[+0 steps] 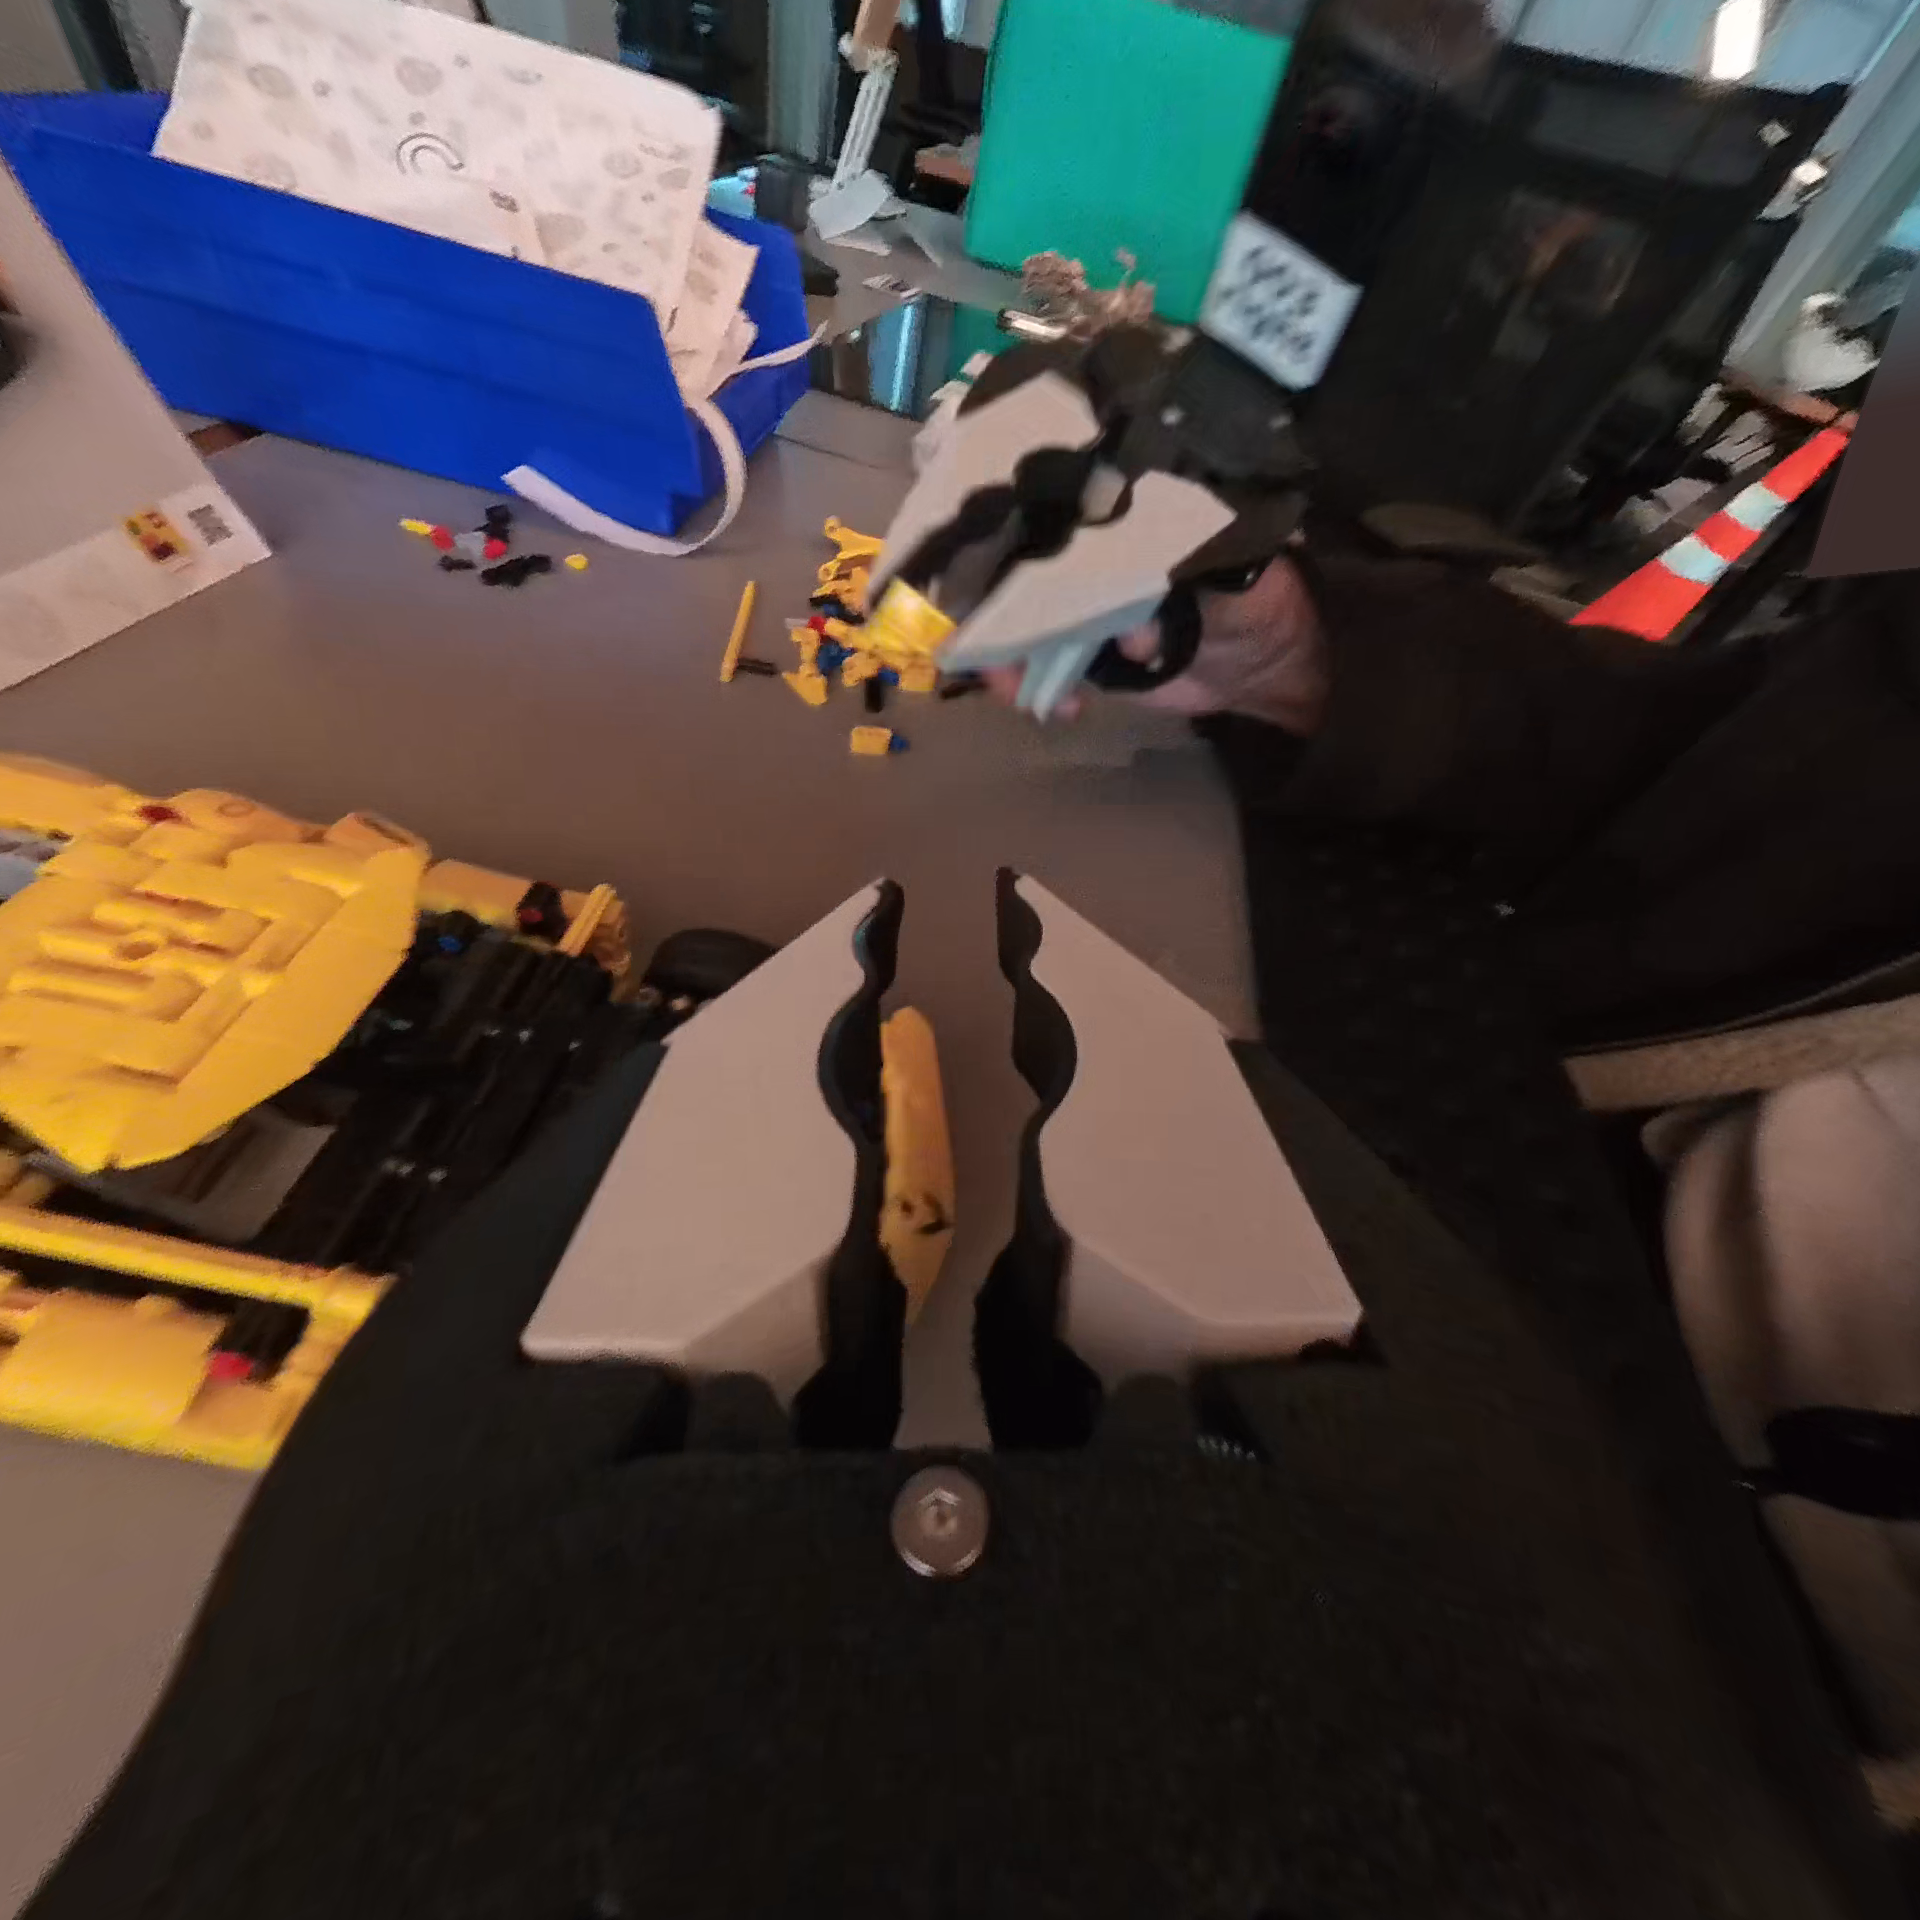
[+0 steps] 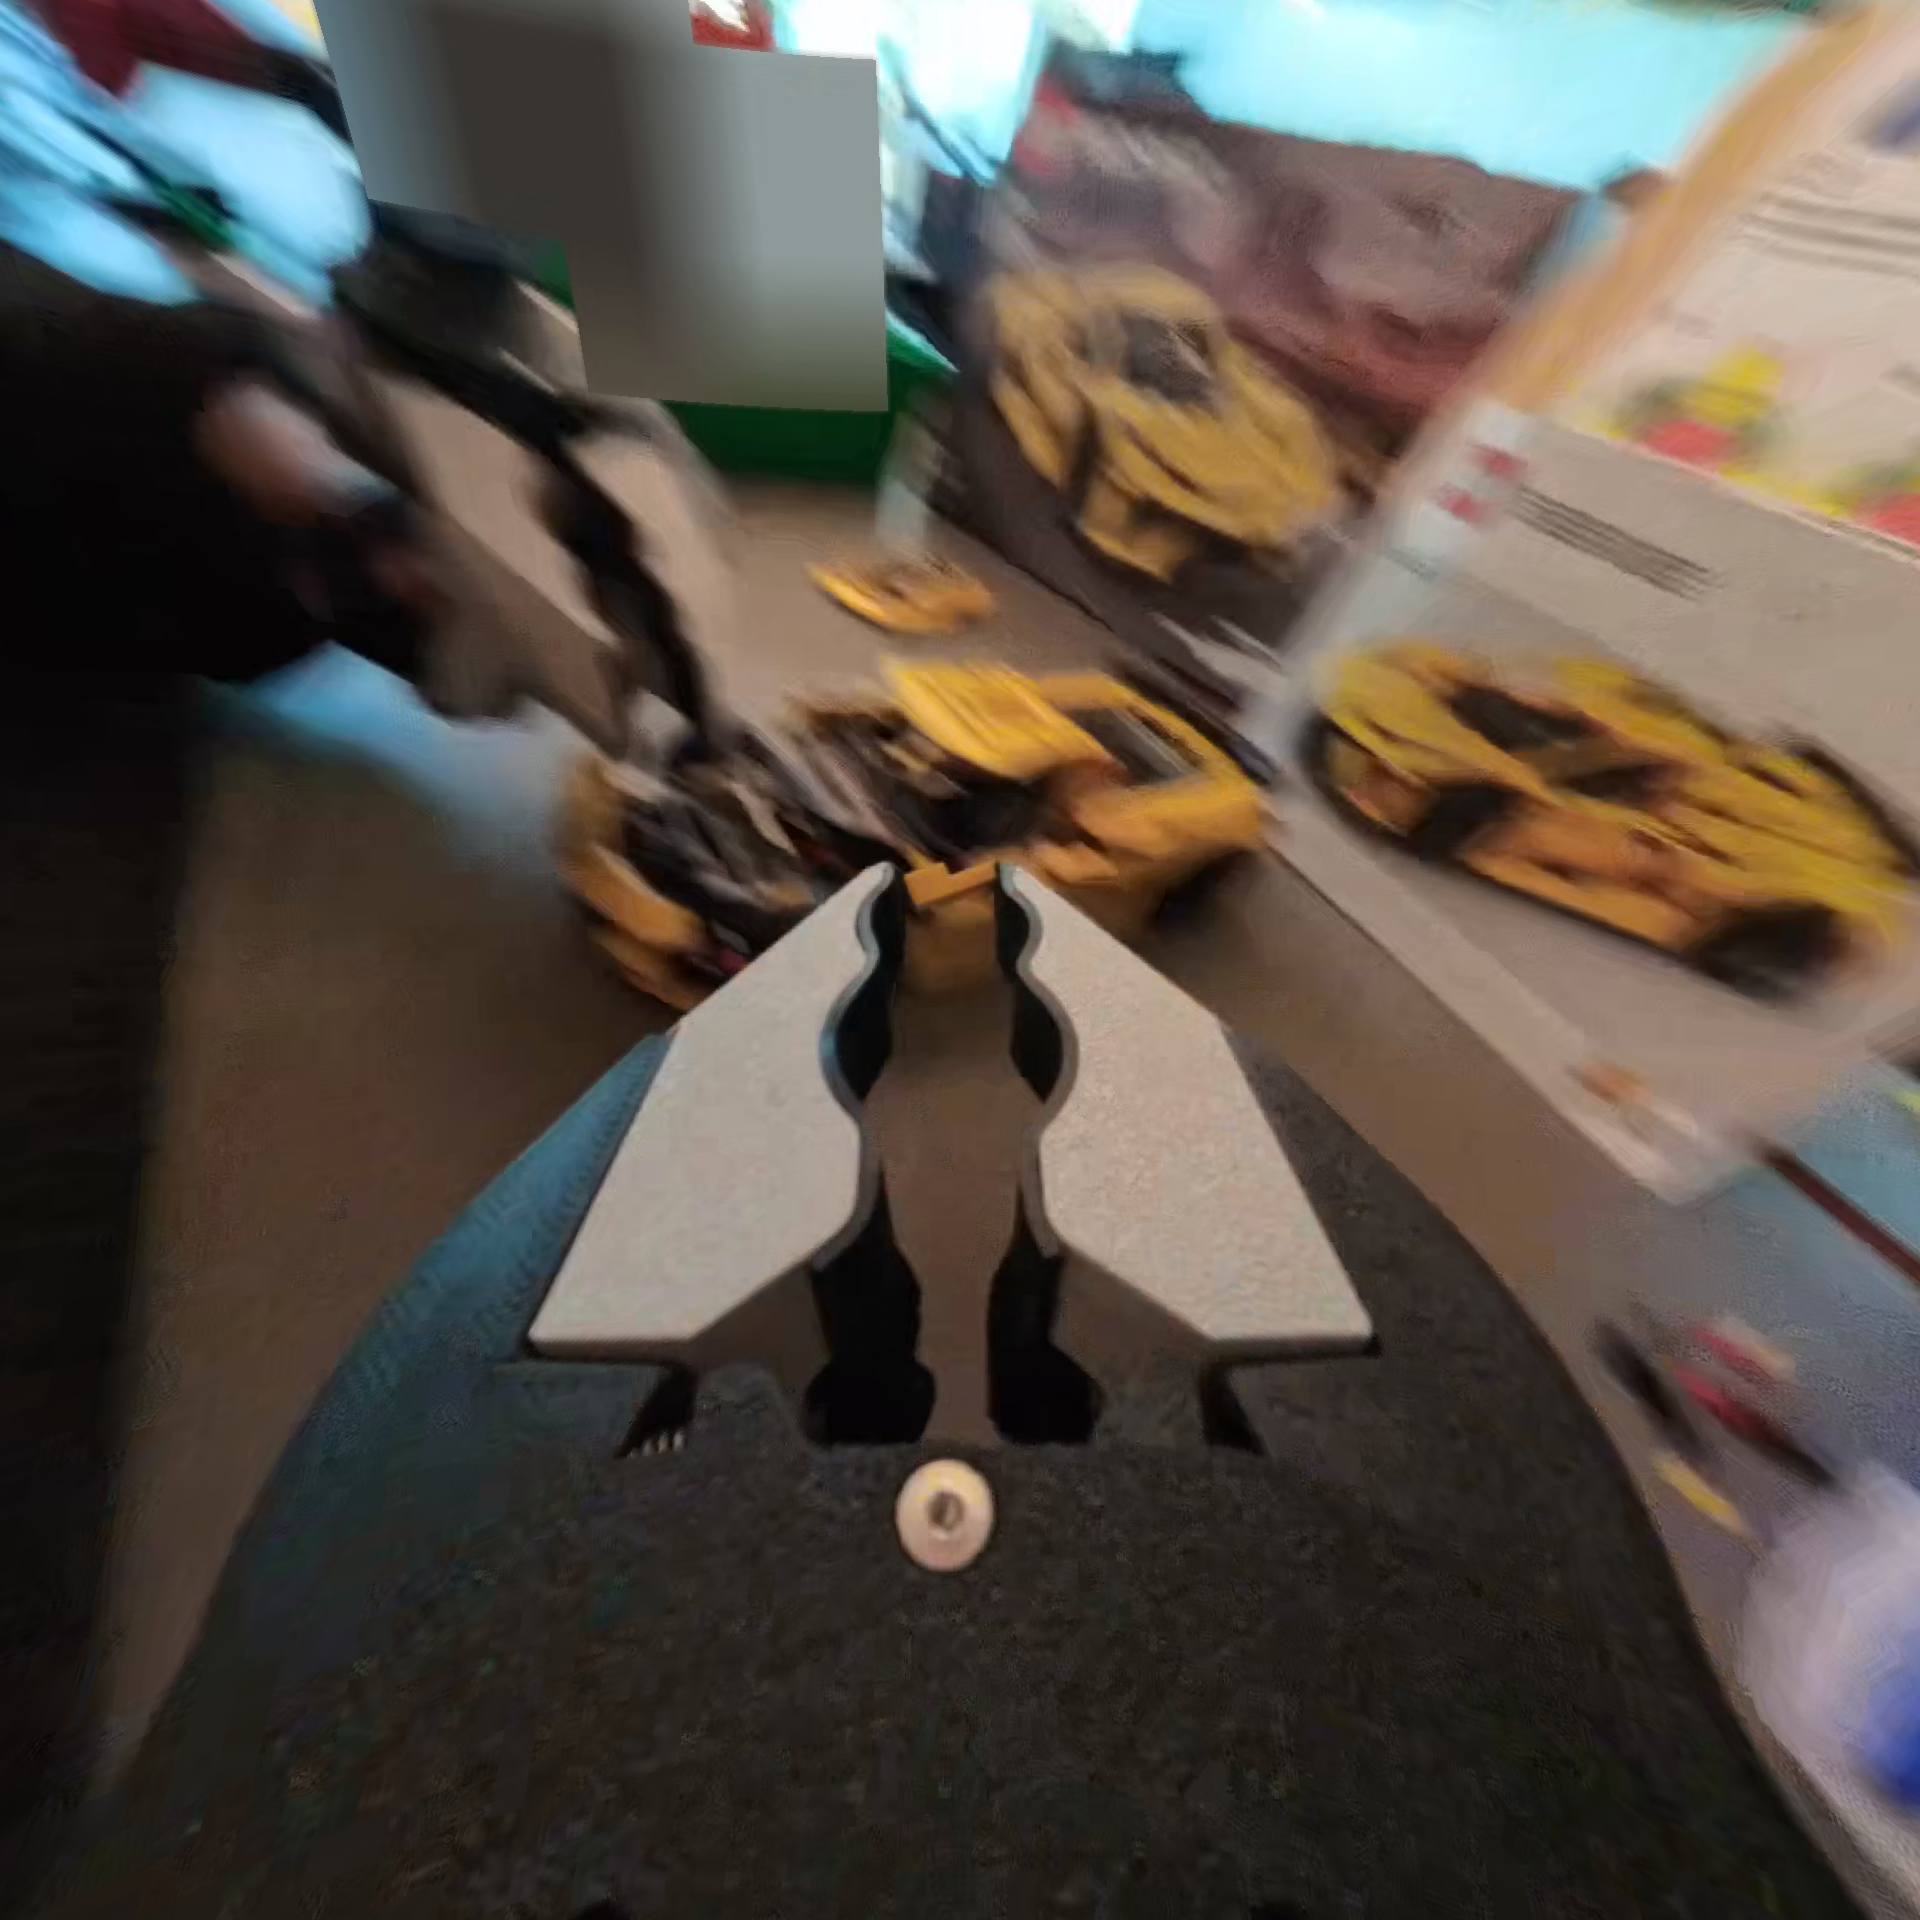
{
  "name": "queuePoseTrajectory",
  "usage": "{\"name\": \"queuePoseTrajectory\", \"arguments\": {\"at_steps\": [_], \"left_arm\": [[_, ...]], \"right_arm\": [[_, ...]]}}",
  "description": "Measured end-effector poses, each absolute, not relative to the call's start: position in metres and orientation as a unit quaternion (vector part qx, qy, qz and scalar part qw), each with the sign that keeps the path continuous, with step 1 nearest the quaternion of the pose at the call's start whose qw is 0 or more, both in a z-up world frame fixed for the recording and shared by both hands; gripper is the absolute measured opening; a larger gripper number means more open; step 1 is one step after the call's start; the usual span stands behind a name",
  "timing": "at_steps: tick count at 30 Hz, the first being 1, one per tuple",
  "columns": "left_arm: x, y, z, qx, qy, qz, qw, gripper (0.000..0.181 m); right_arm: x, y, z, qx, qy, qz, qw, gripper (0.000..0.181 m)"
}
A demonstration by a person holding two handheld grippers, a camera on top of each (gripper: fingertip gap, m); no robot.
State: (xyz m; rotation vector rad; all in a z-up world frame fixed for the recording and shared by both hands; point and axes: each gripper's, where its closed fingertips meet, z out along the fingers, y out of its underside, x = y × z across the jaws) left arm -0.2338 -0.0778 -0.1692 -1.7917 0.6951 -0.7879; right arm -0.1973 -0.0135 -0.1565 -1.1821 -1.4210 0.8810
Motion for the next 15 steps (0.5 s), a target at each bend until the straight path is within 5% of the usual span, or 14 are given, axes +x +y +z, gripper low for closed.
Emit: {"name": "queuePoseTrajectory", "arguments": {"at_steps": [4, 9, 15], "left_arm": [[-0.248, -0.07, -0.175, -0.761, 0.272, -0.3, 0.508, 0.018], [-0.247, -0.07, -0.178, -0.764, 0.28, -0.284, 0.508, 0.017], [-0.247, -0.069, -0.183, -0.768, 0.285, -0.276, 0.502, 0.017]], "right_arm": [[-0.14, 0.059, -0.187, -0.575, -0.628, 0.114, 0.512, 0.016], [-0.085, 0.099, -0.198, -0.434, -0.693, -0.203, 0.539, 0.016], [-0.078, 0.091, -0.186, -0.461, -0.646, -0.094, 0.6, 0.016]]}}
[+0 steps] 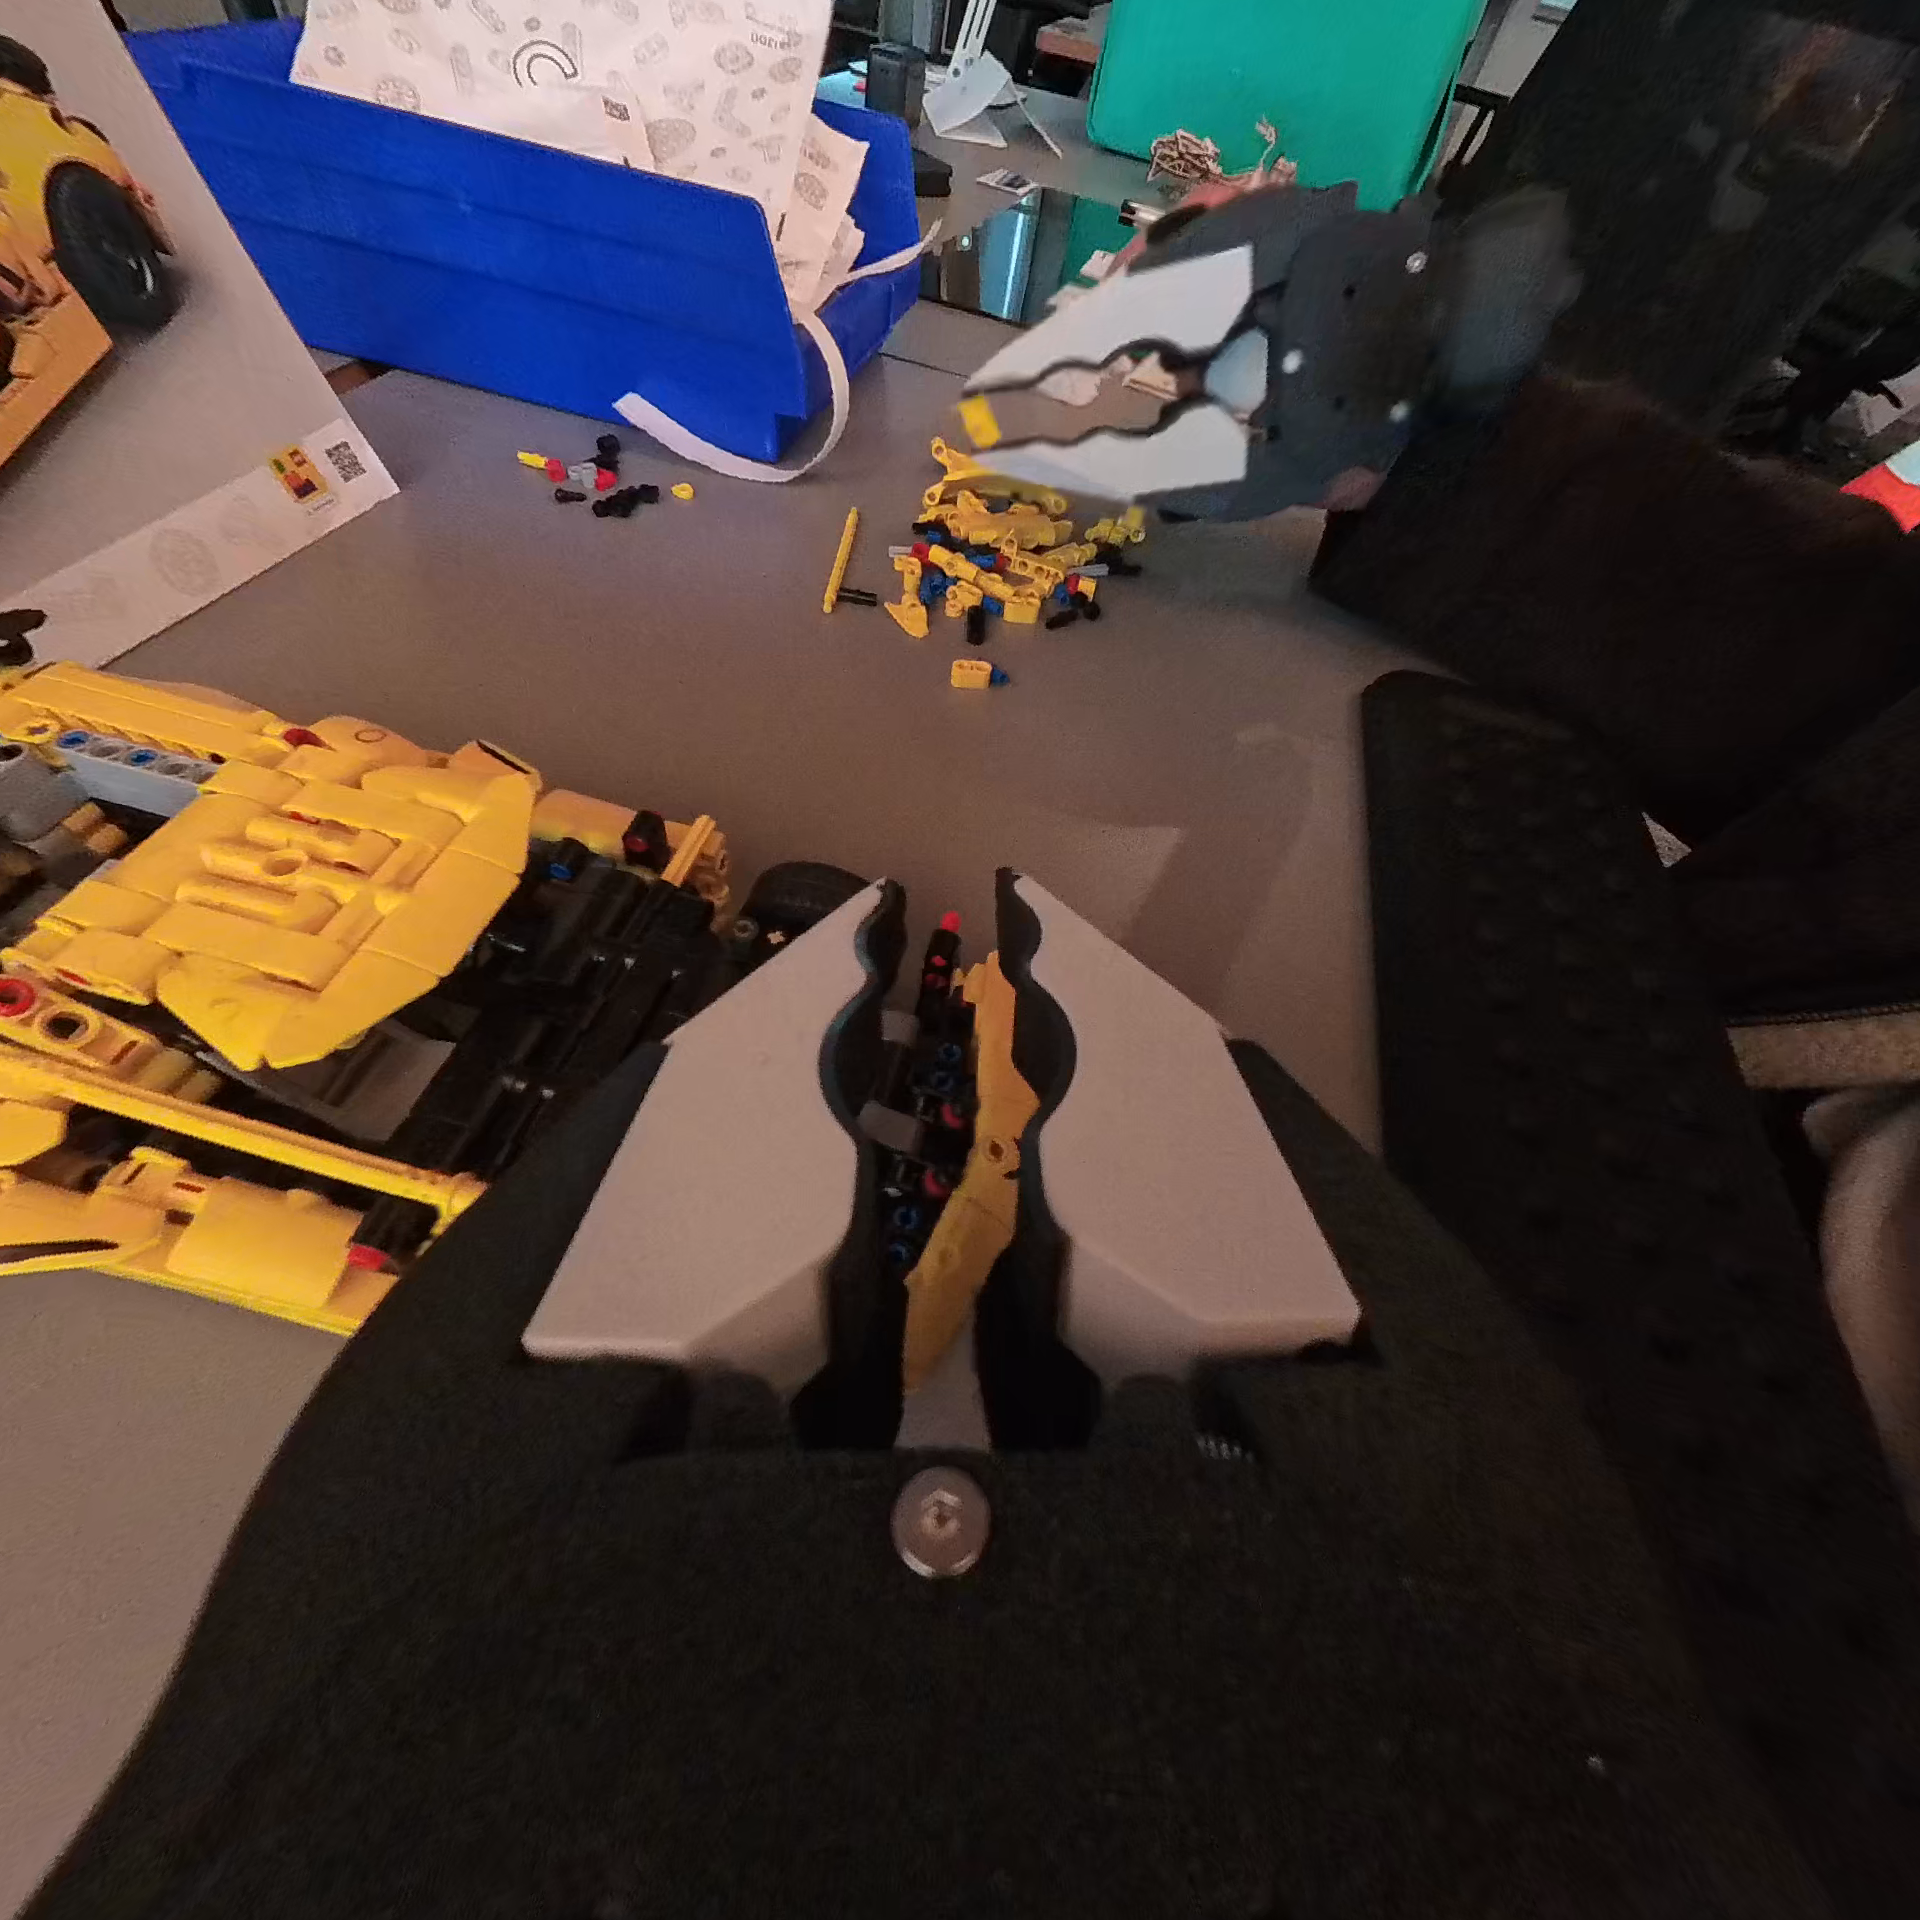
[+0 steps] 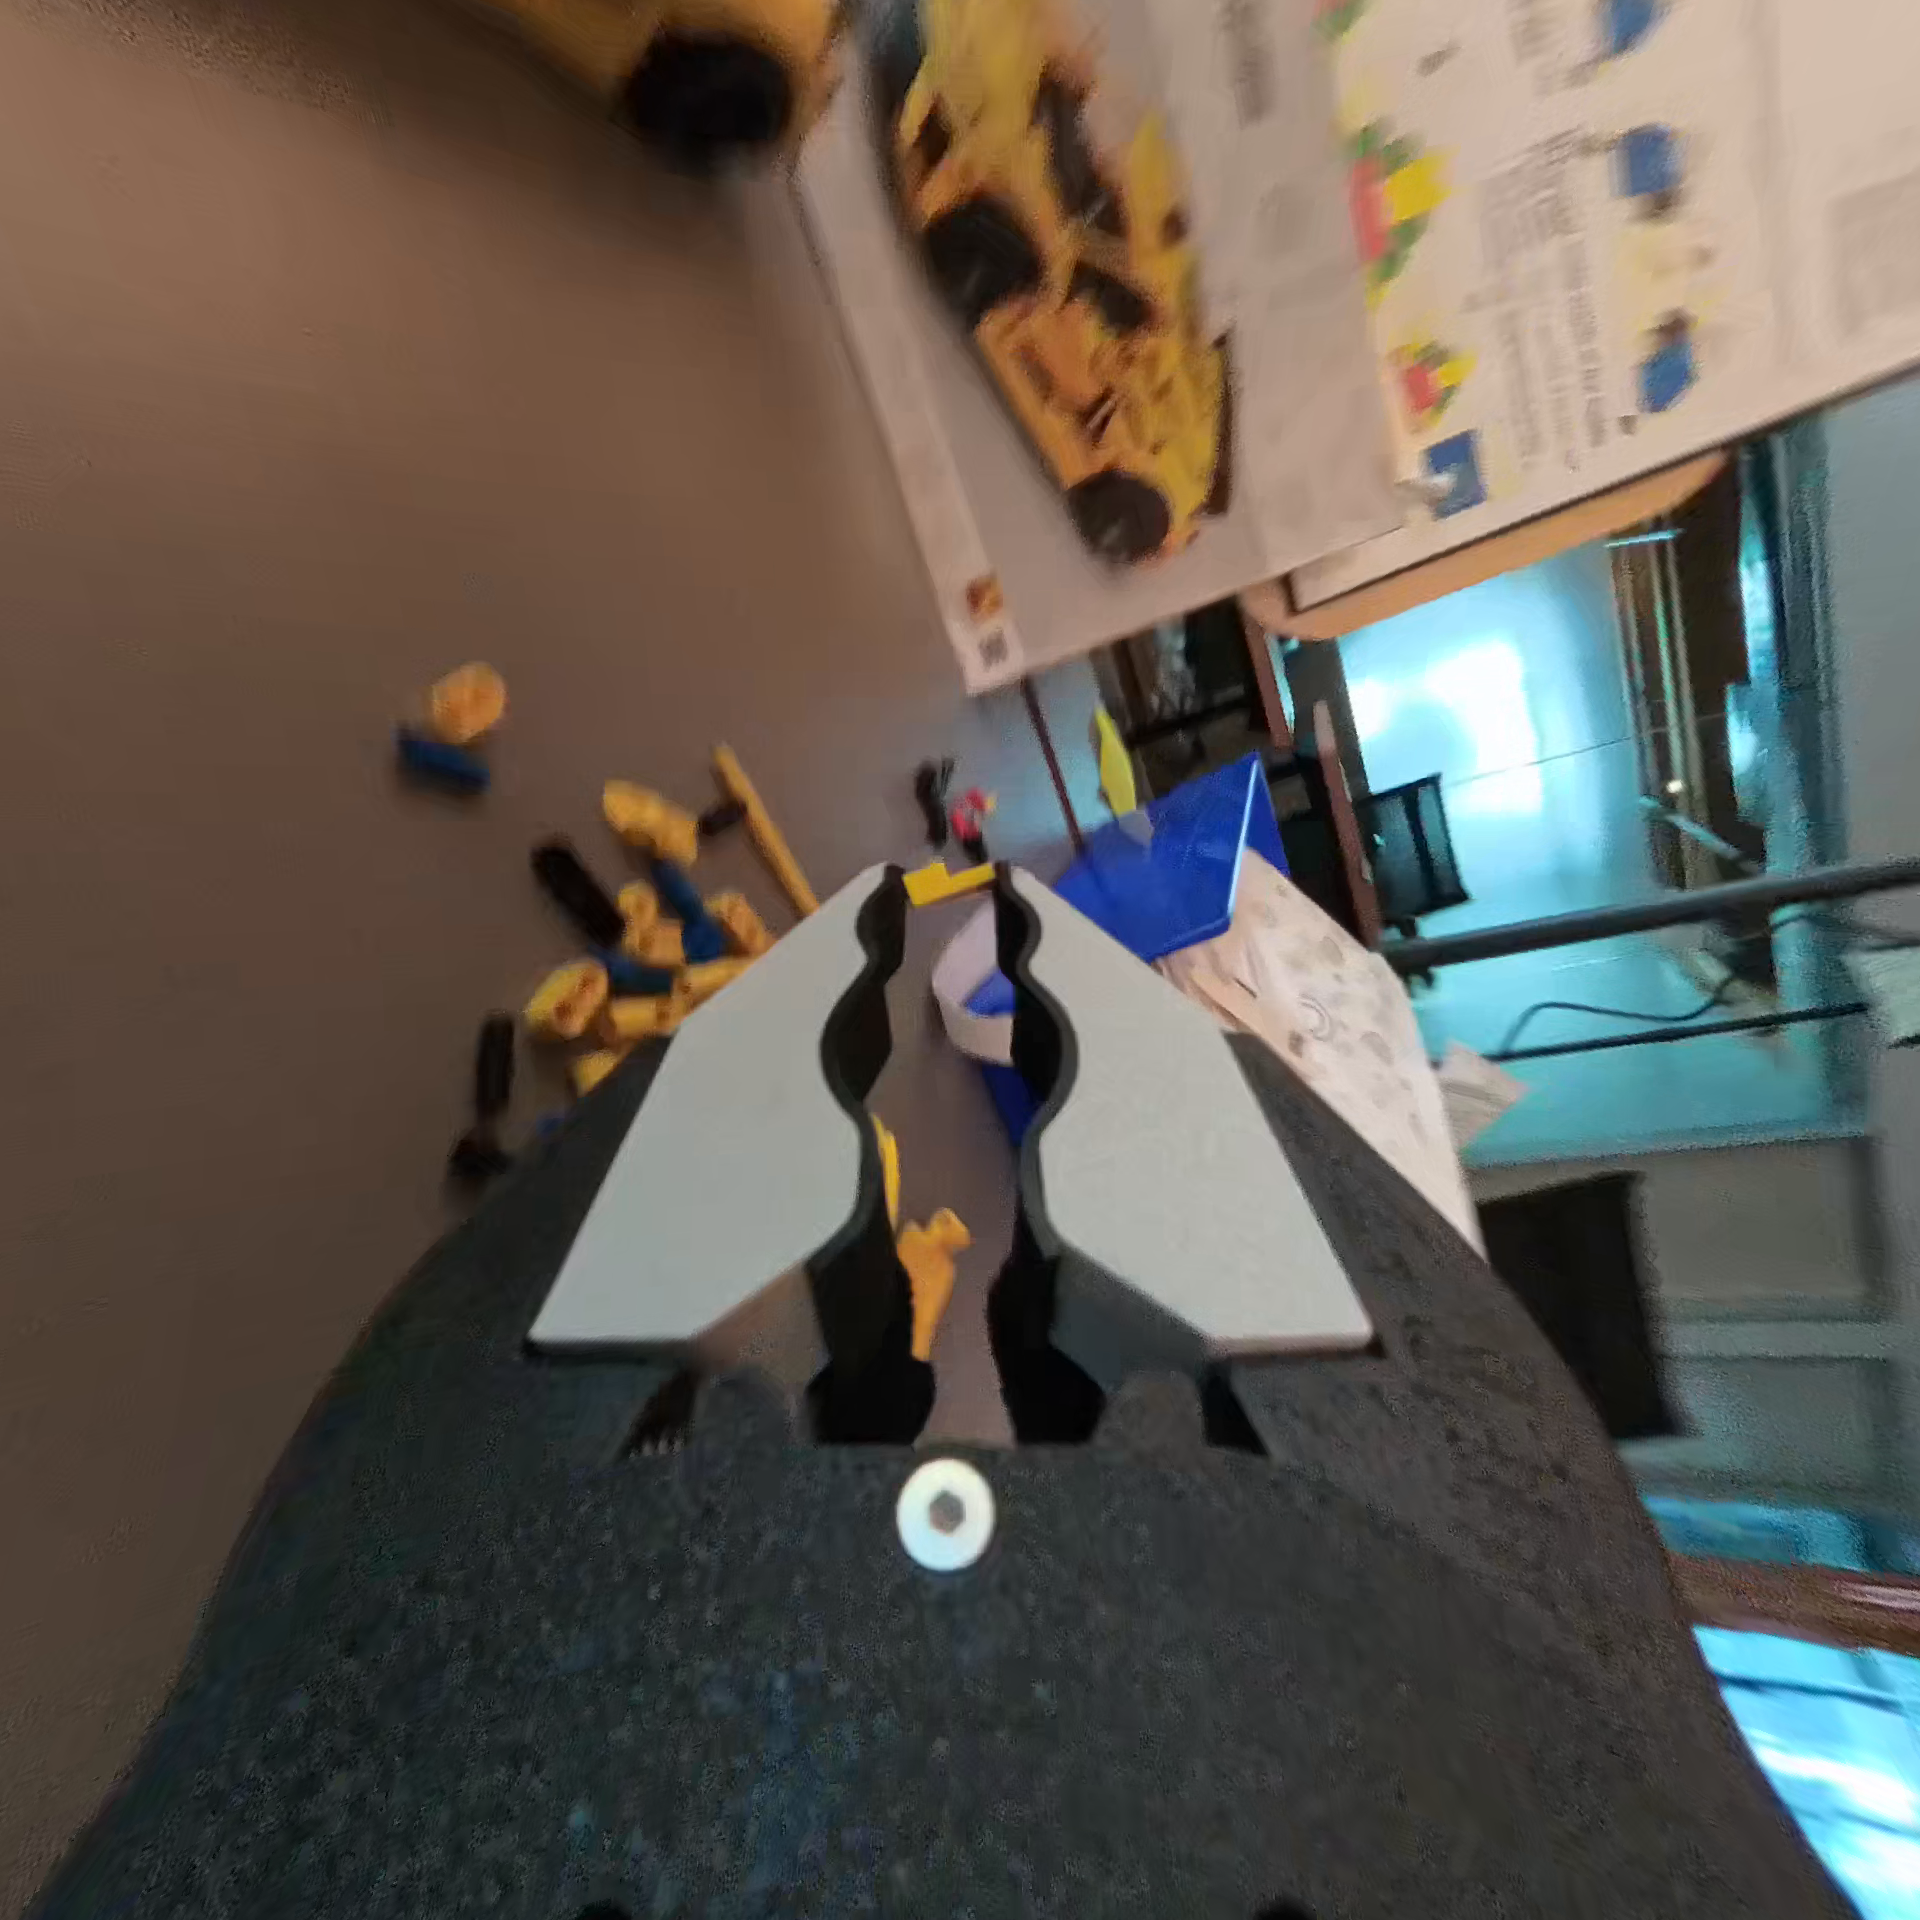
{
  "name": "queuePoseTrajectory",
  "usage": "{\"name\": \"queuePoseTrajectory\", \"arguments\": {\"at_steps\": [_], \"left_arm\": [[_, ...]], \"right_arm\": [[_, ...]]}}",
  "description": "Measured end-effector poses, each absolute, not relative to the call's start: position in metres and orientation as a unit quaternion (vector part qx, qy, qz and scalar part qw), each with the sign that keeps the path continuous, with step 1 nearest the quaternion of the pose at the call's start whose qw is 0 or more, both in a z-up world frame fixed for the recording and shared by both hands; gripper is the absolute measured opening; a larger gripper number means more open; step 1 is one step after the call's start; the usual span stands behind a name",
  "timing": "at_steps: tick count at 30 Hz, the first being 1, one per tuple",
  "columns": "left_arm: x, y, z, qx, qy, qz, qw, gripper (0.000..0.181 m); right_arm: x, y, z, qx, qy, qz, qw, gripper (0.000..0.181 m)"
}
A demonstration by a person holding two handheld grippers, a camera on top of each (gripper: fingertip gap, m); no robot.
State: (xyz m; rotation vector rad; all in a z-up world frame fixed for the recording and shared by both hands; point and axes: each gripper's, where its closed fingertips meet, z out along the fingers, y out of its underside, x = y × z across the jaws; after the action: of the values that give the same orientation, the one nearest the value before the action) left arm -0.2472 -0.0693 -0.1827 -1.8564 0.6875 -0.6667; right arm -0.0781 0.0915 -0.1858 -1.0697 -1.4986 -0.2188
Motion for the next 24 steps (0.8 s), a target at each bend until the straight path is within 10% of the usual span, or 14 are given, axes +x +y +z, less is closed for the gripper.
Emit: {"name": "queuePoseTrajectory", "arguments": {"at_steps": [9, 14, 24], "left_arm": [[-0.25, -0.071, -0.191, -0.777, 0.299, -0.274, 0.482, 0.017], [-0.235, -0.088, -0.2, -0.764, 0.362, -0.274, 0.458, 0.028], [-0.237, -0.086, -0.233, -0.776, 0.424, -0.154, 0.44, 0.024]], "right_arm": [[-0.05, 0.095, -0.257, -0.74, -0.575, 0.079, 0.34, 0.019], [-0.062, 0.097, -0.241, -0.715, -0.575, 0.086, 0.388, 0.047], [-0.217, -0.059, -0.221, -0.538, -0.691, 0.361, 0.32, 0.032]]}}
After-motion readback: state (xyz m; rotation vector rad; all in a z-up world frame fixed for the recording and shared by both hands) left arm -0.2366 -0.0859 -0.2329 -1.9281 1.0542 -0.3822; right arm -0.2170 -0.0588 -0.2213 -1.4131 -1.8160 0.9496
